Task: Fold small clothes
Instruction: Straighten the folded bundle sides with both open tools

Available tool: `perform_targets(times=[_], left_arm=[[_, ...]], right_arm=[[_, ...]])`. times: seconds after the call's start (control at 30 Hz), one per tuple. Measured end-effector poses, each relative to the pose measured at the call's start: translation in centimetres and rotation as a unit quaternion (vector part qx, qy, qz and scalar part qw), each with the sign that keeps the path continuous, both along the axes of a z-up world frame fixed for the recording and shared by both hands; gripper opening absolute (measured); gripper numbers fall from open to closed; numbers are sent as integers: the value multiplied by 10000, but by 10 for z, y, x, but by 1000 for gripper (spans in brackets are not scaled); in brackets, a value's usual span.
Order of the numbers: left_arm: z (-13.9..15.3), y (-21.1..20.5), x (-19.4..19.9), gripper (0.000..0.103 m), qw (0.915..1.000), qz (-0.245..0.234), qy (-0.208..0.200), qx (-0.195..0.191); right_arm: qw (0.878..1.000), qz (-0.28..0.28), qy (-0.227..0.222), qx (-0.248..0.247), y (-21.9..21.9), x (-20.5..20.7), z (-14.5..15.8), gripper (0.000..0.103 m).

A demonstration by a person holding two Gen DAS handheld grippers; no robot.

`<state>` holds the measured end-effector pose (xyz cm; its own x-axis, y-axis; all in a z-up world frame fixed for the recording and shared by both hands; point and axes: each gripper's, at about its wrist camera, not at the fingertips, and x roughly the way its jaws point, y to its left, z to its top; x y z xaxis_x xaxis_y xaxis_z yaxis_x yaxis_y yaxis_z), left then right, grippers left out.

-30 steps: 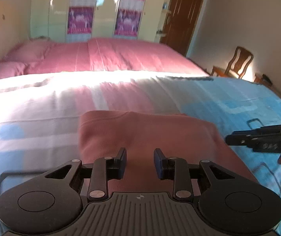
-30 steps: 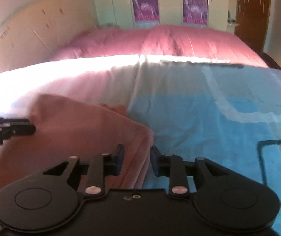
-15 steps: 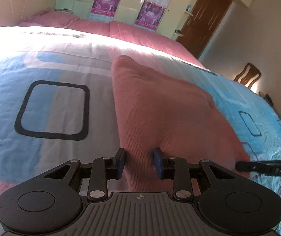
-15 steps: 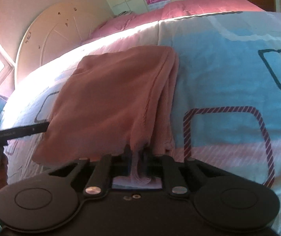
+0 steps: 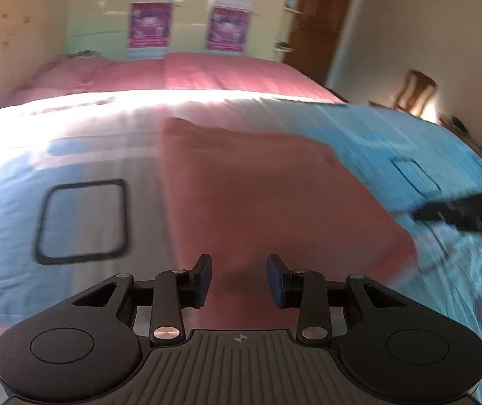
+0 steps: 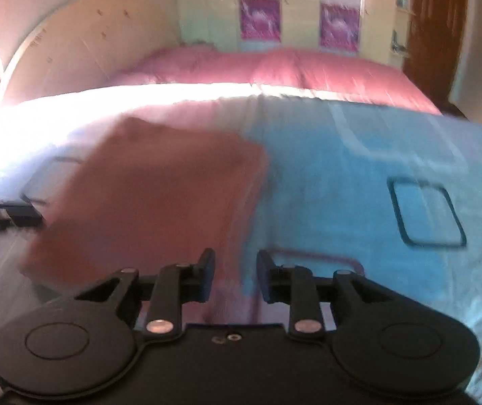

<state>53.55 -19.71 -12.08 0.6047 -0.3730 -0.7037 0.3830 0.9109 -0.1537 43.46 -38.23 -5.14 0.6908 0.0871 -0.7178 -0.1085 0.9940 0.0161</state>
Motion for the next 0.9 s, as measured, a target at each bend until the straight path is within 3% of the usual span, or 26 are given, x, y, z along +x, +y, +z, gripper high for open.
perform_targets(times=[0.07, 0.1, 0.17, 0.23, 0.3, 0.37, 0.43, 0.47, 0.5, 0.6, 0.67, 0.73, 0.9], left_arm=[[-18, -12, 1, 35, 9995, -97, 243, 170], [-29, -15, 1, 35, 9990, -70, 404, 191], [-36, -16, -4, 35, 9993, -54, 310, 224], [-25, -13, -3, 35, 9990, -39, 387, 201], [-4, -4, -4, 35, 9999, 100, 102, 13], [8, 0, 9, 35, 9997, 215, -92, 29], [10, -1, 30, 46, 9992, 348, -167, 113], [9, -2, 40, 56, 9988, 419, -221, 150], [6, -5, 50, 60, 9984, 477, -221, 226], [-13, -24, 71, 61, 9974, 442, 41, 576], [-20, -35, 73, 68, 9957, 519, 62, 762], [-19, -41, 74, 69, 9943, 572, 101, 896], [-13, -45, 67, 72, 9919, 621, 73, 1102]], right_arm=[[9997, 244, -4, 23, 12, 5, -6, 22], [9991, 378, 155, -105, 18, 9, -17, 21], [9955, 486, 597, -549, 23, 13, -49, 21], [9931, 643, 505, -845, 27, 6, -49, 21], [9913, 633, 506, -1033, 31, 4, -40, 25], [9960, 515, 97, -725, 29, 5, -19, 27], [9987, 337, -137, -362, 25, 18, -9, 27], [9988, 246, -254, -349, 26, 27, -7, 29], [9989, 220, -286, -310, 26, 36, -7, 28], [9994, 219, -154, -209, 27, 59, -21, 25], [9965, 278, 315, -725, 34, 70, -45, 25], [9922, 443, 144, -1152, 37, 67, -59, 26], [9913, 407, 186, -1240, 40, 66, -58, 27]])
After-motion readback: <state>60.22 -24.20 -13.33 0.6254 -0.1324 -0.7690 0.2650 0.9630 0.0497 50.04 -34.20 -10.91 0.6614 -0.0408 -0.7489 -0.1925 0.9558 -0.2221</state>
